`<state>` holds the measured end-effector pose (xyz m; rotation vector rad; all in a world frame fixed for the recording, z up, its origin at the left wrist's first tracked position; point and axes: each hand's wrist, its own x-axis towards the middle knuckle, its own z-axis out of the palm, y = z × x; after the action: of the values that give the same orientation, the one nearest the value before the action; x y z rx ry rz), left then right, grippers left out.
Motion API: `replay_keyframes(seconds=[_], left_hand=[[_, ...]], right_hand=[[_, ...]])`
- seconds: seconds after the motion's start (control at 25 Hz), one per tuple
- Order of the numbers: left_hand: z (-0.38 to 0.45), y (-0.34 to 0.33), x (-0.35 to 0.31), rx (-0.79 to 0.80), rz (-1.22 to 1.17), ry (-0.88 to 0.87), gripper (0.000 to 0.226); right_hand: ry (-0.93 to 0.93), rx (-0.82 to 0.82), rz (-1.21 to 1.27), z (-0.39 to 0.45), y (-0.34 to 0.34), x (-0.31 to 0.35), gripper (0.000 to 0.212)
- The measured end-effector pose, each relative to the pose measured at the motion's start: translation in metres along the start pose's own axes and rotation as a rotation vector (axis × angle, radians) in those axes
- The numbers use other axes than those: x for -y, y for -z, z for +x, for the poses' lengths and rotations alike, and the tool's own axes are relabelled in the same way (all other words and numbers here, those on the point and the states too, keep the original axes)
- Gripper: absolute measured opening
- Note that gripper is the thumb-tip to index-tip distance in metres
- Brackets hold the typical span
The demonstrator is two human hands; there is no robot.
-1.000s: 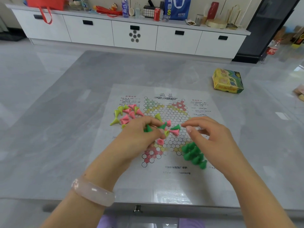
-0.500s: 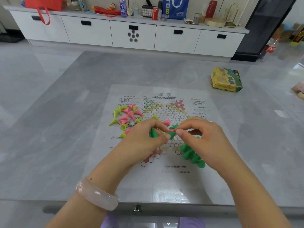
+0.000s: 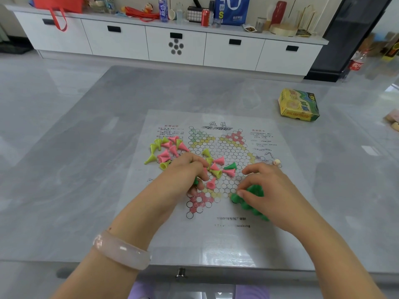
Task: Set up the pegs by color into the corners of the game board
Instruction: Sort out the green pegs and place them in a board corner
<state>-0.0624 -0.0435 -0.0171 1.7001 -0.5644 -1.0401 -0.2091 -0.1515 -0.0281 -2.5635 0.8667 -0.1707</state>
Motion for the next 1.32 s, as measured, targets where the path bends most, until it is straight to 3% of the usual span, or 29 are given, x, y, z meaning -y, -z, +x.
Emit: replay_keyframes(seconds=[0.64,1.08,1.32], left_hand=[[-0.003,0.002,-0.002,-0.01,0.068,-0.005,0.015],[-0.006,-0.001,-0.016,0.005,-0.094,0.091,0.019],[-0.002,0.001,-0.003,-0.008,0.058,-0.004,0.023]], right_hand=[[0.04,-0.052,-0.037,0.002,-0.002,0.0,0.012],[0.047,-0.005,-0.037,0.001,-0.004,-0.001,0.011],[0.058,0.006,-0.071,0.002,-0.004,-0.003,0.019]])
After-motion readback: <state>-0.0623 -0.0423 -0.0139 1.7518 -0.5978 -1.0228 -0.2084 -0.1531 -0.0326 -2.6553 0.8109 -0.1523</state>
